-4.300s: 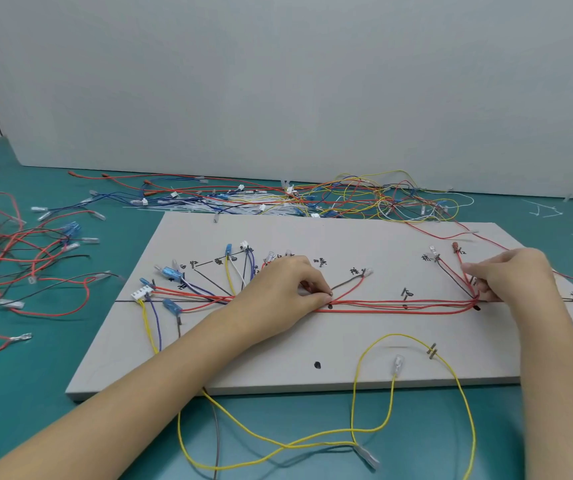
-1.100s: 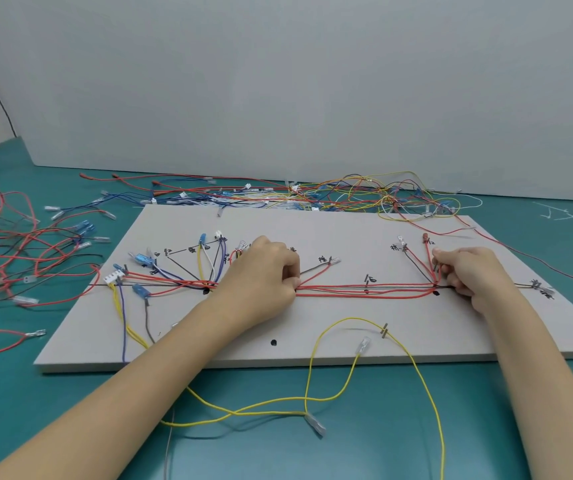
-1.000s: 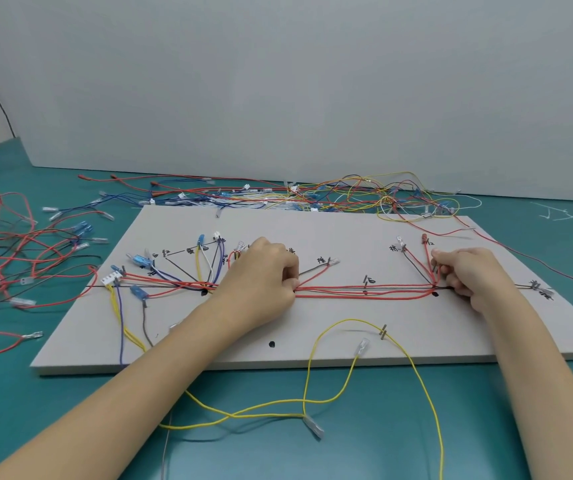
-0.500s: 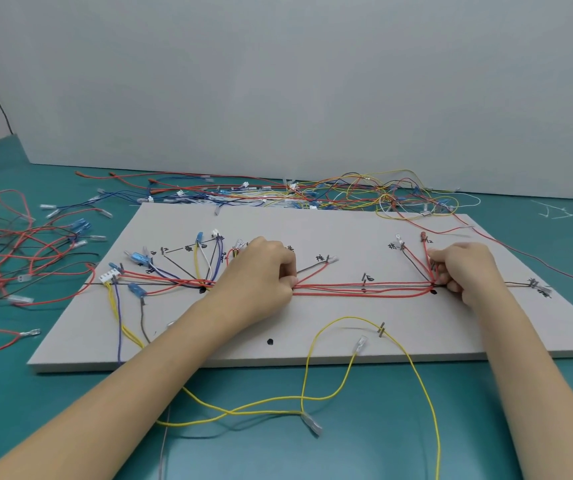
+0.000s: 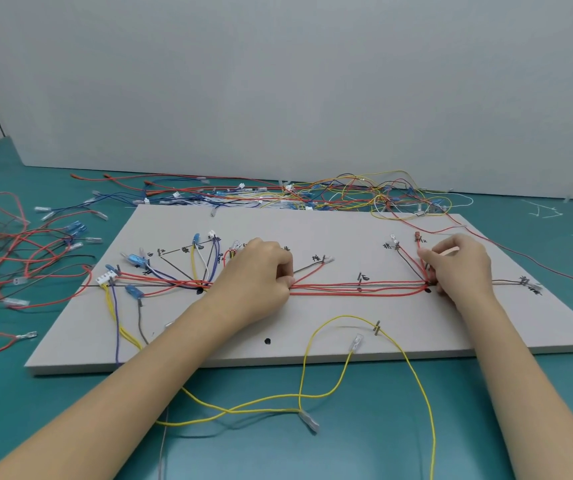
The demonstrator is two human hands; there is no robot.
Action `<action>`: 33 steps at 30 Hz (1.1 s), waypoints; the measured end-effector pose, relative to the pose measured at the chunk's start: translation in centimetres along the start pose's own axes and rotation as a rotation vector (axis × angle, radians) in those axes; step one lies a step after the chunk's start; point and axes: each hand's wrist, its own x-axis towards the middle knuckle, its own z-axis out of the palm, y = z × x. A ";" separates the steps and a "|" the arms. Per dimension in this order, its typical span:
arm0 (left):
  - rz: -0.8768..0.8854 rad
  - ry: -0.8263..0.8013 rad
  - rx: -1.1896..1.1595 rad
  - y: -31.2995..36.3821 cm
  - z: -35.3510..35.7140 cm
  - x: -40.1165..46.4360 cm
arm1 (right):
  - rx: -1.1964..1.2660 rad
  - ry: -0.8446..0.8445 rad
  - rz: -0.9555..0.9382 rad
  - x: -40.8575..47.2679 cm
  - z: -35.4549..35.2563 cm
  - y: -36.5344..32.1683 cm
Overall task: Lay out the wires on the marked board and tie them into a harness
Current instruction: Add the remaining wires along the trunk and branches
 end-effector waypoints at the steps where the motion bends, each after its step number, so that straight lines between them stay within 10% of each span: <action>1: 0.000 0.000 -0.002 0.0 0.0 0.0 | -0.034 0.018 -0.035 -0.1 0.0 0.0; 19: 0.026 -0.015 -0.008 -0.5 0.2 0.1 | -0.067 0.037 -0.130 -0.9 -0.3 -0.3; 33: -0.075 -0.109 -0.235 -1.2 -1.0 0.5 | -0.007 -0.303 -0.009 -0.2 -2.8 -0.2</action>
